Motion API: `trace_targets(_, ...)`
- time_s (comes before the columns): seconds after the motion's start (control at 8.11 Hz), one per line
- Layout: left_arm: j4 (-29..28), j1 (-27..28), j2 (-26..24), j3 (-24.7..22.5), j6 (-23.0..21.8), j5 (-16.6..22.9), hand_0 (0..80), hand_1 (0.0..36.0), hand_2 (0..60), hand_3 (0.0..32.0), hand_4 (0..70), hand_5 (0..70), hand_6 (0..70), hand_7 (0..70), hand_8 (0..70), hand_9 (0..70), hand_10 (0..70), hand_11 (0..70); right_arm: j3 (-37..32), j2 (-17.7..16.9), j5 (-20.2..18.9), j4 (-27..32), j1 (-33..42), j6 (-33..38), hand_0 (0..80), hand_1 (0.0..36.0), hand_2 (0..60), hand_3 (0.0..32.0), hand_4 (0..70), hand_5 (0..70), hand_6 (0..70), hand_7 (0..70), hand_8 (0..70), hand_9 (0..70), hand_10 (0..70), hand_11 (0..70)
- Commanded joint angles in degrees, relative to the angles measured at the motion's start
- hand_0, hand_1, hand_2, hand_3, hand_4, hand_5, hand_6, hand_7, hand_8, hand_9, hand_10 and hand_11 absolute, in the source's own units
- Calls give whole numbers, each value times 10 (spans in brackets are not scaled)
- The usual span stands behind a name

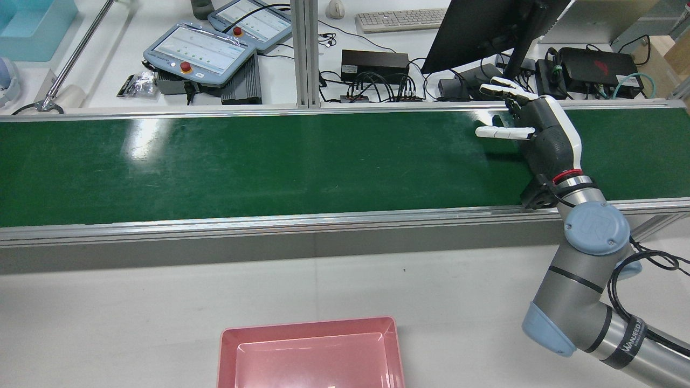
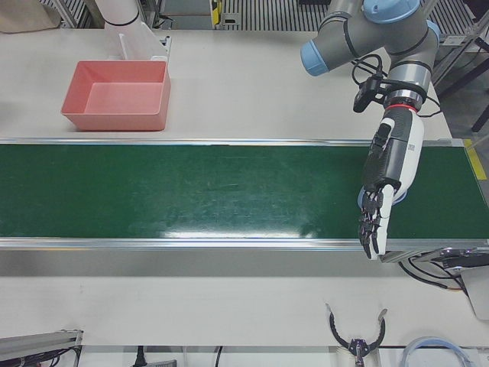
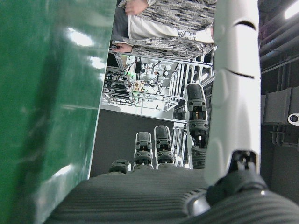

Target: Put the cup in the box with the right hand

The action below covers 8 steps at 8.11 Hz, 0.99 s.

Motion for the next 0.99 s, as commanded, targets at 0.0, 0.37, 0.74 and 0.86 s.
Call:
trace_targets(0.0, 1, 0, 0, 0, 0, 0, 0, 0, 0, 0, 0, 0, 0, 0, 0, 0, 0, 0, 4, -8, -3, 0, 1, 1, 625, 209, 55, 0, 260, 73, 69, 254, 93, 179, 7, 33)
trace_targets(0.37, 0, 0, 0, 0, 0, 0, 0, 0, 0, 0, 0, 0, 0, 0, 0, 0, 0, 0, -1, 0, -5, 0, 0, -1, 641, 182, 0, 0, 243, 76, 66, 231, 93, 175, 11, 39)
trace_targets(0.74, 1, 0, 0, 0, 0, 0, 0, 0, 0, 0, 0, 0, 0, 0, 0, 0, 0, 0, -11, 12, -6, 0, 6, -4, 616, 185, 22, 0, 261, 72, 67, 245, 92, 178, 12, 38)
trace_targets(0.86, 0, 0, 0, 0, 0, 0, 0, 0, 0, 0, 0, 0, 0, 0, 0, 0, 0, 0, -17, 17, -6, 0, 6, -5, 615, 184, 22, 0, 276, 71, 69, 252, 93, 179, 13, 39)
